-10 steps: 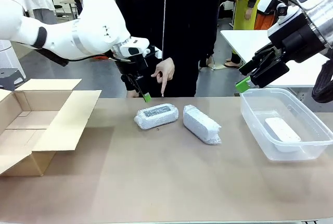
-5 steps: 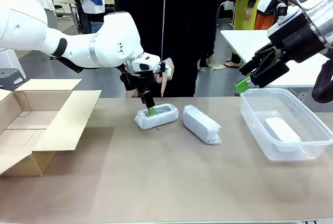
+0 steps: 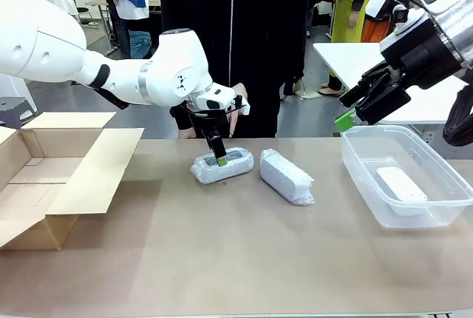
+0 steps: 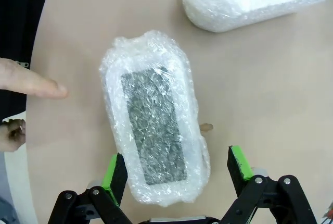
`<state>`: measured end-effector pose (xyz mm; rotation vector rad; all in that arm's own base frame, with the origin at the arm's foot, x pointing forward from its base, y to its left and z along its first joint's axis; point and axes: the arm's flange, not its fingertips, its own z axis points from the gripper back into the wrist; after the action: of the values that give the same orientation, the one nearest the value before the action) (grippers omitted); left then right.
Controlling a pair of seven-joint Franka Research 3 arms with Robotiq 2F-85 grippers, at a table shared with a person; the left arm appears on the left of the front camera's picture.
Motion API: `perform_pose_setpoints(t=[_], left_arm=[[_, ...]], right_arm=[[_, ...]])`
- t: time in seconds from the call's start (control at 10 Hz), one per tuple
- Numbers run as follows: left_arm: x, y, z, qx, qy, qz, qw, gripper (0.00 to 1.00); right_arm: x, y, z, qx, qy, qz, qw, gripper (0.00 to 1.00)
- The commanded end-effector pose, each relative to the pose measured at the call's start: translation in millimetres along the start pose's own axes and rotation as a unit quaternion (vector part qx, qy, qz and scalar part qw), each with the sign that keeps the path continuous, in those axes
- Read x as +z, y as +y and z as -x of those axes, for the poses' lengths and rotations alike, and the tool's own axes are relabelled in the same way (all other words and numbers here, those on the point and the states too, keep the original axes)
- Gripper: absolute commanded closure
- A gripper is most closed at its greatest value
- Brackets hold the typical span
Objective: Separate and place wrapped and unwrapped clocks.
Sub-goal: Pick up the Digital clock indicated by the person.
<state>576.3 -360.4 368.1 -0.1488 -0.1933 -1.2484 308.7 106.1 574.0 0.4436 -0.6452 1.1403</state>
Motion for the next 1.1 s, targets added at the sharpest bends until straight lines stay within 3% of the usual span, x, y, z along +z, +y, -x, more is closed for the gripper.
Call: perform_pose_setpoints(t=[0.0,1.0], left_arm=[[-3.4,6.6,-9.9,0.004,0.003,-0.020,1.000,0.00],[-34.0,24.1,-24.3,0.006,0.044,0.006,0.999,0.00]], right_arm=[[-0.8,-1.1,0.4,0.002,-0.009,-0.012,1.000,0.00],[-0.8,-1.1,0.4,0.002,-0.009,-0.012,1.000,0.00]])
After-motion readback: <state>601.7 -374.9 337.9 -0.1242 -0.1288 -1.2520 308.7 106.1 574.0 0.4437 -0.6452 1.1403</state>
